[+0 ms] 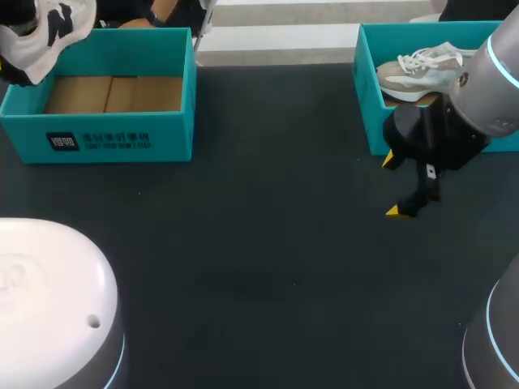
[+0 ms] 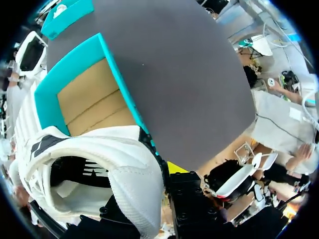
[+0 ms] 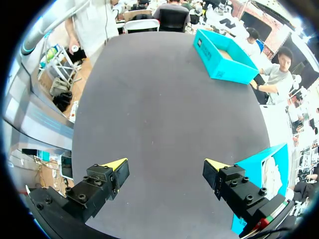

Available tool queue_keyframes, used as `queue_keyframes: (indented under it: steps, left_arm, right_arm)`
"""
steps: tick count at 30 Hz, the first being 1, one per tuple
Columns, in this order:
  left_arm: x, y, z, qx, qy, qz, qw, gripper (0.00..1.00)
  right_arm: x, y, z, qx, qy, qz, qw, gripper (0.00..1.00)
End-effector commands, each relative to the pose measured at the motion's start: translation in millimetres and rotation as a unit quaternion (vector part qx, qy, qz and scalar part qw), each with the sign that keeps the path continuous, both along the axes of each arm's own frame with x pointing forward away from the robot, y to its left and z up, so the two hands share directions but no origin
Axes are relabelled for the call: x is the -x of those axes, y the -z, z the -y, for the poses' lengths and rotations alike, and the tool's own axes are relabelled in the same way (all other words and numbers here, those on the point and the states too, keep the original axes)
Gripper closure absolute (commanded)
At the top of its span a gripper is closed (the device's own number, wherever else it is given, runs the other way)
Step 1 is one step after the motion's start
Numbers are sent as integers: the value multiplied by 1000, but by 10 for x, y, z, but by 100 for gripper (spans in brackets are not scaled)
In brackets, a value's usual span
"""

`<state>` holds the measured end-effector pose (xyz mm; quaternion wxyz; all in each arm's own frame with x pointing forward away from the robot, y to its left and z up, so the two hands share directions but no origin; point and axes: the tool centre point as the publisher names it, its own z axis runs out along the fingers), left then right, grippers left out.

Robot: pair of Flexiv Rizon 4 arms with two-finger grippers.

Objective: Take the shoe out of the shoebox, open the shoe tongue, remove and reinsert the insole, then place the shoe into the shoebox

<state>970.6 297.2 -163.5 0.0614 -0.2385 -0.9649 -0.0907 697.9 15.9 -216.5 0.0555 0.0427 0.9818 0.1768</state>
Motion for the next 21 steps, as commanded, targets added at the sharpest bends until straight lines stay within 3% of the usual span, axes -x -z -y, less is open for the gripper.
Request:
queue_keyframes:
  steps: [1, 3, 8, 16, 19, 21]
  left_arm:
    - [165, -50, -43, -56, 372, 6, 926, 100]
    - [167, -47, -57, -51, 405, 15, 913, 100]
    - [96, -43, -86, -51, 519, 7, 853, 100]
    - [-184, -135, -106, -79, 640, 9, 764, 100]
    - [-264, -188, -121, -86, 668, 12, 739, 100]
    - [-287, -203, -128, -85, 667, 18, 740, 100]
  right_arm:
    - [-6, 12, -10, 1, 0, 0, 1000, 0]
    - [-6, 12, -10, 1, 0, 0, 1000, 0]
    - [-6, 12, -10, 1, 0, 0, 1000, 0]
    - [-6, 12, -10, 1, 0, 0, 1000, 0]
    - [-6, 12, -10, 1, 0, 0, 1000, 0]
    - [-6, 12, -10, 1, 0, 0, 1000, 0]
